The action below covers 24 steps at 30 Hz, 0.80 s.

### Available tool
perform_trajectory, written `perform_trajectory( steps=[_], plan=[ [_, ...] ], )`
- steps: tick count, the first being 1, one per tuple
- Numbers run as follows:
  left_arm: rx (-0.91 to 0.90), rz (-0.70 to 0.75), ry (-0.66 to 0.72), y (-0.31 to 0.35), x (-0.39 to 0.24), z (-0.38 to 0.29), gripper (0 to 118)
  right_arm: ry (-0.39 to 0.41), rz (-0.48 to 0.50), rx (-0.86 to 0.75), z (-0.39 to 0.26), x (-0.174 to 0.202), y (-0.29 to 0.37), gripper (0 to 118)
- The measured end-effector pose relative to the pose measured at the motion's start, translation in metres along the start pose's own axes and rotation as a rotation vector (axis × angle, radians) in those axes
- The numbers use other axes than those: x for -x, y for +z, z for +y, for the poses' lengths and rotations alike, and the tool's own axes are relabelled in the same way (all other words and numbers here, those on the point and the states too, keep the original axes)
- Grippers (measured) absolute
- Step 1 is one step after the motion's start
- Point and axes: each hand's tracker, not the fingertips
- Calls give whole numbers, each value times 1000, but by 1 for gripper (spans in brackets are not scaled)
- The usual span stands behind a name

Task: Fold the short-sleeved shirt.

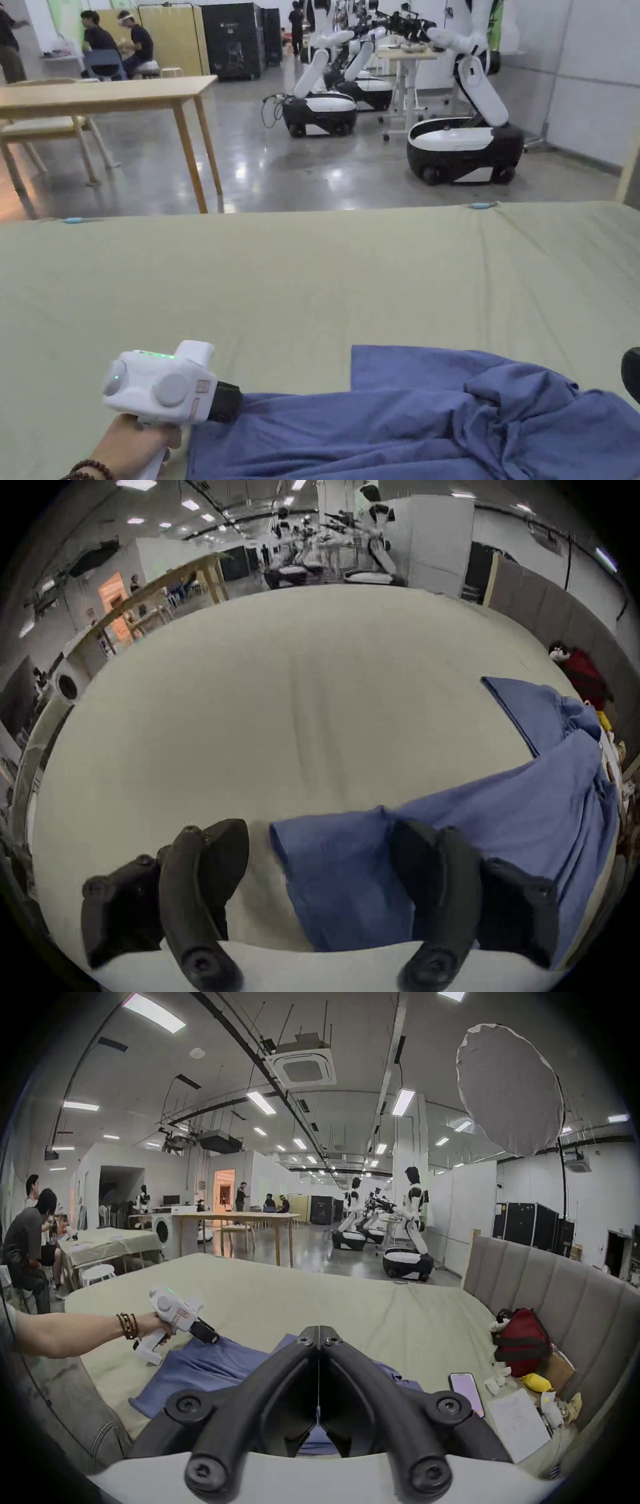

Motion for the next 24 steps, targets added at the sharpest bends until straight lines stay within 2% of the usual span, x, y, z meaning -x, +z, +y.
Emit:
perform_trajectory(
  steps=[1, 2, 3, 4, 5, 7, 9, 11, 13, 14, 17, 20, 22, 23, 24],
  plan=[
    [-71, 61, -20, 7, -3, -5, 77, 1, 0, 7, -1, 0, -1, 1],
    [-76, 31, -41, 10, -5, -8, 59, 1, 2, 12, -2, -1, -3, 1],
    [-82, 15, -48, 18, -8, -12, 38, 1, 6, 16, -3, -1, -4, 1],
    [-111, 18, -75, 24, -13, -17, 8, -1, 8, 19, -5, -1, -6, 1],
    [-133, 28, -113, 27, -19, -21, 1, -1, 9, 22, -6, -1, -8, 1],
    [-145, 82, -185, 35, -31, -25, 1, 8, 5, 34, -8, -2, -13, 1],
    [-125, 48, -174, 39, -32, -24, 1, 17, -25, 66, -7, -11, -19, 1],
    [-133, 42, -163, 45, -32, -24, 1, 17, -59, 92, -9, -32, -31, 1],
    [-141, 35, -154, 52, -31, -24, 1, 2, -148, 161, -15, -64, -47, 1],
    [-146, 30, -149, 54, -31, -25, 1, 4, -162, 203, -21, -81, -57, 1],
    [-176, 19, -139, 63, -32, -27, 1, -69, -246, 352, -56, -144, -96, 1],
    [-191, -13, -104, 68, -33, -28, 1, -180, -235, 456, -91, -189, -129, 1],
    [-198, -28, -88, 70, -34, -30, 1, -182, -204, 541, -118, -212, -153, 2],
    [-202, -29, -86, 77, -40, -33, 1, -167, -199, 573, -127, -216, -162, 7],
    [-204, -30, -83, 78, -41, -35, 1, -154, -192, 603, -137, -218, -170, 23]
  ],
)
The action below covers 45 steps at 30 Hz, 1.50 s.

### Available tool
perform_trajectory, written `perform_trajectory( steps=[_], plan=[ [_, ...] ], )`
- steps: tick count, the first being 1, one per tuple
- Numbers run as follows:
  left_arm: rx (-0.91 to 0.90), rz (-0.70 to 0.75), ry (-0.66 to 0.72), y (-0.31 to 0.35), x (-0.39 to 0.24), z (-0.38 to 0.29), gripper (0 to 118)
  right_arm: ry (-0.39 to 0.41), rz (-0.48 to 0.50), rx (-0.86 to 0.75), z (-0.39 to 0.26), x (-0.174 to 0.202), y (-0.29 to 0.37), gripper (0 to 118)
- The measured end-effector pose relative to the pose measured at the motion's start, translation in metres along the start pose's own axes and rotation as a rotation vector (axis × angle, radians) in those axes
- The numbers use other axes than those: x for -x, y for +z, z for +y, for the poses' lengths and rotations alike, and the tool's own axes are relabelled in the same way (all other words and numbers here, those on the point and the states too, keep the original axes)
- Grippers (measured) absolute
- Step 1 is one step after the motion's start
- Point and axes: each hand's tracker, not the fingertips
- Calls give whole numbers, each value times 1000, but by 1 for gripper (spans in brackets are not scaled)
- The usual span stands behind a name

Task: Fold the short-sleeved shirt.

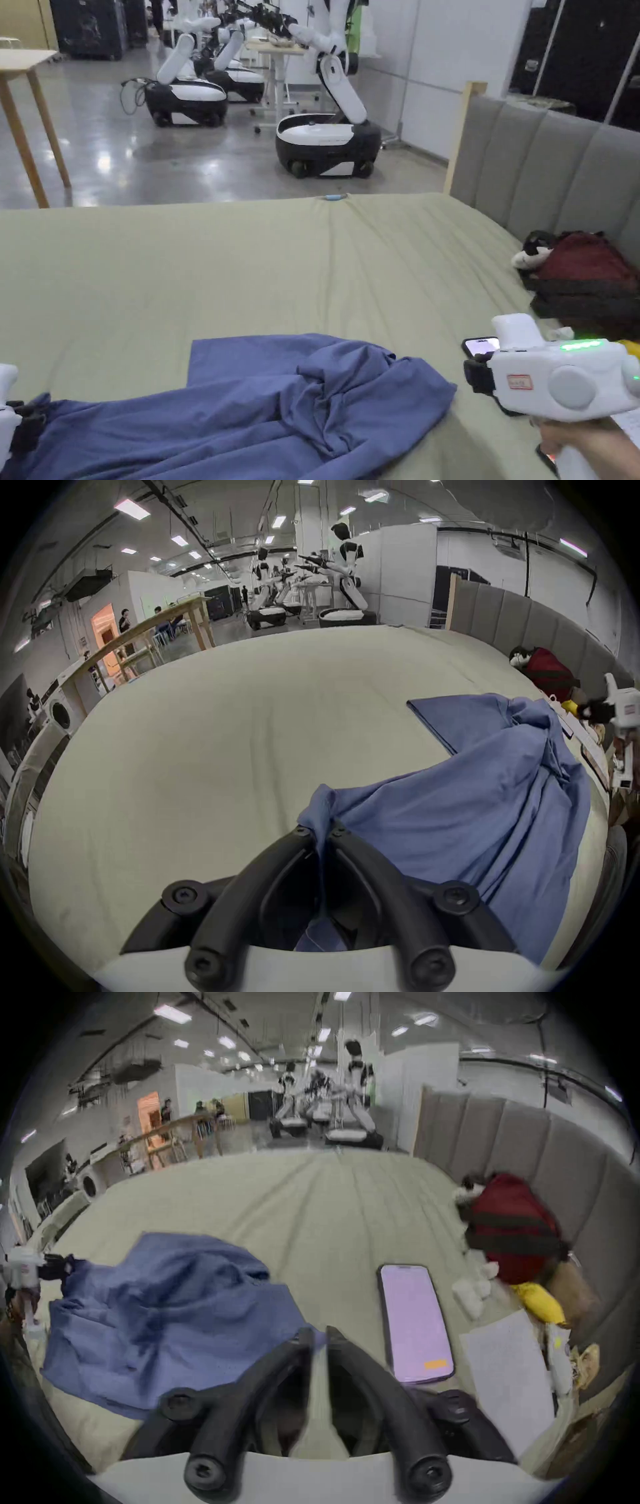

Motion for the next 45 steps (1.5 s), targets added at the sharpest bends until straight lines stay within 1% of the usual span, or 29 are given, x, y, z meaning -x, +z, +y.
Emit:
perform_trajectory(
  steps=[1, 2, 3, 5, 8, 9, 10, 11, 12, 13, 15, 17, 18, 19, 20, 21, 23, 25, 26, 29, 31, 33, 35, 37, 40, 41, 42, 43, 45],
  plan=[
    [0, -1, 3, 1, -1, -2, 1, -6, 10, 4, -2, 1, -9, 48],
    [3, -3, 9, 1, -1, -3, 1, -2, 34, 13, -3, 3, -16, 81],
    [7, -5, 12, 2, -3, -3, 1, 2, 73, 32, -4, 6, -24, 95],
    [15, 2, 13, 1, -6, -5, 1, 18, 90, 51, -3, 13, -38, 97],
    [26, 13, 15, 0, -6, -6, 1, 106, 0, 109, -1, 29, -64, 97],
    [27, 14, 16, 1, -7, -7, 1, 144, -20, 131, -2, 35, -71, 94],
    [27, 14, 19, 2, -8, -8, 1, 177, -16, 165, -5, 42, -77, 86],
    [26, 13, 22, 1, -6, -7, 1, 186, -25, 157, -5, 49, -76, 66],
    [23, 14, 23, 2, -7, -8, 1, 192, -7, 132, -5, 56, -69, 40],
    [21, 13, 24, 3, -8, -8, 1, 231, 26, 108, -5, 64, -62, 10],
    [18, 6, 28, 1, -6, -8, 1, 308, 71, 98, -8, 85, -59, 9],
    [24, -10, 32, 3, -10, -9, 1, 444, -52, 91, -12, 105, -59, 9],
    [8, -4, 28, 5, -12, -10, 1, 436, -41, 73, -11, 106, -56, 9],
    [-7, 3, 16, 7, -11, -9, 1, 382, -14, 43, -9, 105, -49, 9],
    [-31, -11, 9, 12, -11, -7, 1, 301, 31, -6, -5, 104, -39, 9],
    [-65, -22, 15, 19, -10, -3, 1, 261, 46, -57, 0, 105, -28, 9],
    [-115, -39, 53, 33, -7, 11, 1, 223, 62, -188, 18, 108, -1, 9],
    [-194, -66, 91, 57, -4, 37, 1, 168, 130, -297, 53, 111, 33, 9],
    [-229, -72, 88, 69, -4, 51, 1, 154, 139, -347, 68, 115, 47, 9],
    [-339, -75, 132, 110, 1, 112, 1, 168, 135, -501, 133, 131, 94, 9],
    [-442, -47, 151, 138, 6, 154, 1, 148, 170, -587, 177, 138, 123, 9],
    [-522, -4, 162, 170, 13, 201, 1, 150, 151, -669, 227, 148, 148, 9],
    [-578, 48, 132, 195, 24, 247, 1, 155, 112, -707, 275, 154, 171, 9],
    [-629, 159, 105, 223, 32, 292, 1, 144, 81, -741, 324, 161, 196, 9],
    [-637, 272, 134, 248, 47, 338, 1, 136, 20, -775, 382, 166, 219, 9],
    [-648, 270, 149, 253, 51, 348, 1, 144, 12, -774, 395, 166, 224, 9],
    [-667, 264, 163, 258, 55, 358, 1, 154, -34, -769, 406, 168, 231, 9],
    [-697, 245, 177, 260, 58, 365, 1, 115, -74, -755, 416, 172, 238, 9],
    [-744, 256, 154, 264, 58, 375, 1, 63, -3, -793, 423, 172, 247, 9]
  ],
)
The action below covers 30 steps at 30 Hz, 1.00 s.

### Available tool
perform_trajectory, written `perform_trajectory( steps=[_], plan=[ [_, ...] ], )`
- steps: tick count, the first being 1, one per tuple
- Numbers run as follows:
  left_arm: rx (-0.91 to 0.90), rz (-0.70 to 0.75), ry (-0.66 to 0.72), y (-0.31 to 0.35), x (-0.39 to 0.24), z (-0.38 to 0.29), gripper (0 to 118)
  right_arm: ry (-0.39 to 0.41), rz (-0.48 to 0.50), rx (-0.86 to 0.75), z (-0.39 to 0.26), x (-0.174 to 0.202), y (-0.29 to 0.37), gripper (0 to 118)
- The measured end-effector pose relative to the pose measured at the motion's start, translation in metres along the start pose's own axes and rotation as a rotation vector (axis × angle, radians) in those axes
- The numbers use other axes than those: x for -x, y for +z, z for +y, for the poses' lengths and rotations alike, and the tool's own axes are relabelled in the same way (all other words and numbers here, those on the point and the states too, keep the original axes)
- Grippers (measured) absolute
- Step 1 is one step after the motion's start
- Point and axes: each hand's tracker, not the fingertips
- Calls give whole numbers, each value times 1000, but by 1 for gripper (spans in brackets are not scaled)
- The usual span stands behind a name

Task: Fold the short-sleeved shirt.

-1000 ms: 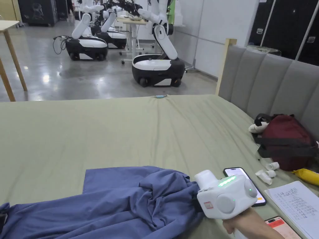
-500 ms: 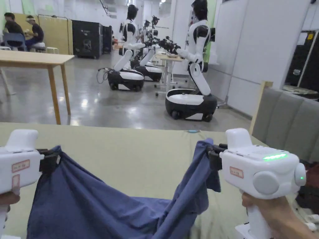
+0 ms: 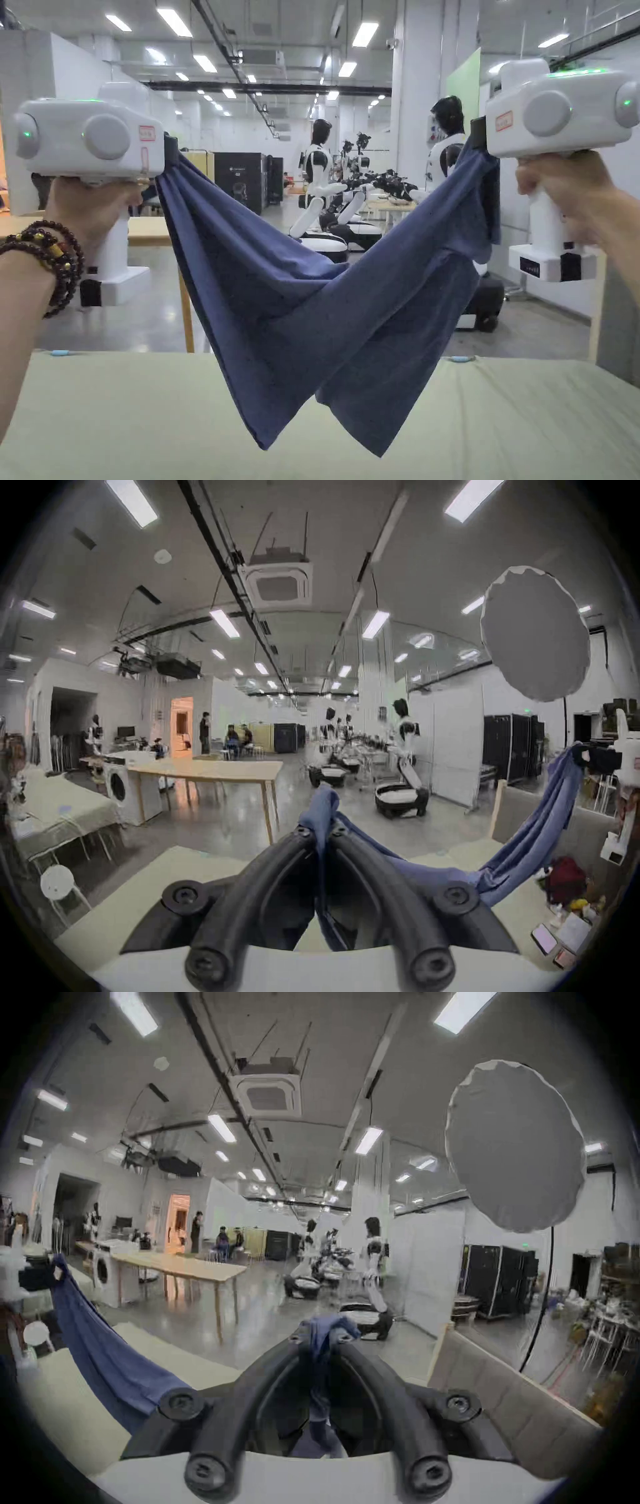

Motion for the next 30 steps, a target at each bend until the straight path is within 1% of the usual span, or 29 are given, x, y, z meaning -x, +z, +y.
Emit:
perform_trajectory(
  steps=[1, 3, 4, 6, 12, 15, 18, 21, 23, 26, 29, 30],
  plan=[
    [-4, 6, -3, -2, -2, 4, 1, 11, 9, -10, 4, 2, 1, 9],
    [-8, 18, -1, -6, -4, 9, 1, 30, -18, -17, 11, 5, -1, 9],
    [-7, 20, -3, -7, -4, 11, 1, 29, -28, -14, 12, 3, -2, 9],
    [-19, 15, -7, -8, -6, 12, 1, 14, -15, -22, 13, 1, 0, 9],
    [1, 24, -33, -18, -7, -12, 1, 27, -14, -11, -5, 2, -10, 9],
    [32, 19, -45, -24, -7, -31, 1, 10, 6, 6, -22, 3, -15, 9],
    [50, -6, -40, -23, -9, -59, 1, 7, 22, 34, -50, 4, -19, 9],
    [91, -39, -41, -19, -10, -103, 1, 12, 46, 75, -94, 5, -15, 9],
    [124, -48, -46, -11, -9, -138, 1, -2, 98, 87, -129, 4, -7, 9],
    [177, -74, -18, 0, -4, -190, 1, 6, 134, 155, -180, 4, 1, 9],
    [252, -69, 20, 5, -1, -228, 1, -16, 134, 183, -217, 2, 6, 9],
    [268, -88, 26, -4, 7, -238, 1, -47, 144, 199, -225, 1, 12, 9]
  ],
)
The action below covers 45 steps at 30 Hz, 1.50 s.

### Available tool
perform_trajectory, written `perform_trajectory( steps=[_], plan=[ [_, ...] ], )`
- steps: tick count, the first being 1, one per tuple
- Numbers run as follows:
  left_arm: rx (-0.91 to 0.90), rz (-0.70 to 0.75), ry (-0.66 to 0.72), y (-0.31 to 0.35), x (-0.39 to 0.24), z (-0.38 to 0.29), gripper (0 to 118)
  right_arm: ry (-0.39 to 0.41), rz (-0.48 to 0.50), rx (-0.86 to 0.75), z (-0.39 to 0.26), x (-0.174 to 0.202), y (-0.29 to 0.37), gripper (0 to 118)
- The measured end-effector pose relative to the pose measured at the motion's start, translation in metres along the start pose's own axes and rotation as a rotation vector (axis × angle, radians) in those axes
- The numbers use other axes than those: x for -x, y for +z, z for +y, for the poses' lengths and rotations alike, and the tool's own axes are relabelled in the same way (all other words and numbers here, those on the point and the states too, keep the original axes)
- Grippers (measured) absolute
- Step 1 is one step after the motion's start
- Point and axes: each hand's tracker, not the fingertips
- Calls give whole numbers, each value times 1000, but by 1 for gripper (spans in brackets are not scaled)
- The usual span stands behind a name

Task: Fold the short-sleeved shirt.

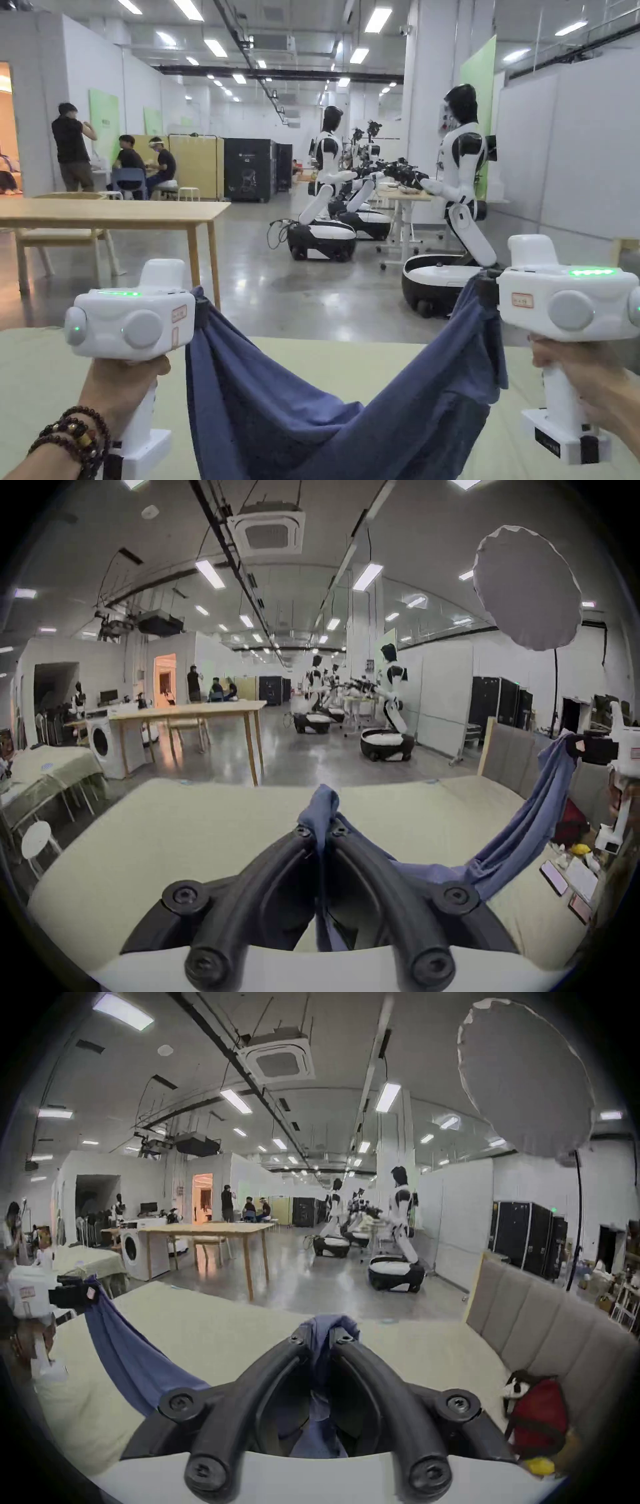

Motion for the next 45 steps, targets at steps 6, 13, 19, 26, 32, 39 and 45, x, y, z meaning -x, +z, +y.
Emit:
perform_trajectory(
  steps=[6, 13, 19, 26, 32, 39, 45],
  plan=[
    [5, -83, -19, 56, 13, -42, 1, 22, 55, -30, -47, -7, 74, 9],
    [70, -153, 102, 189, 41, -129, 1, 120, 56, -23, -124, -19, 213, 9],
    [198, -127, 153, 276, 62, -219, 1, 163, 23, 186, -206, -24, 292, 9],
    [467, -35, 146, 256, 68, -310, 1, 323, 44, 645, -295, -22, 237, 10],
    [434, -45, 226, 252, 76, -330, 21, 257, 73, 758, -327, -36, 213, 21],
    [368, -46, 264, 278, 81, -296, 117, 157, -1, 557, -276, -50, 269, 107],
    [243, -7, 180, 353, 71, -262, 45, 62, 12, 226, -215, -15, 379, 34]
  ],
)
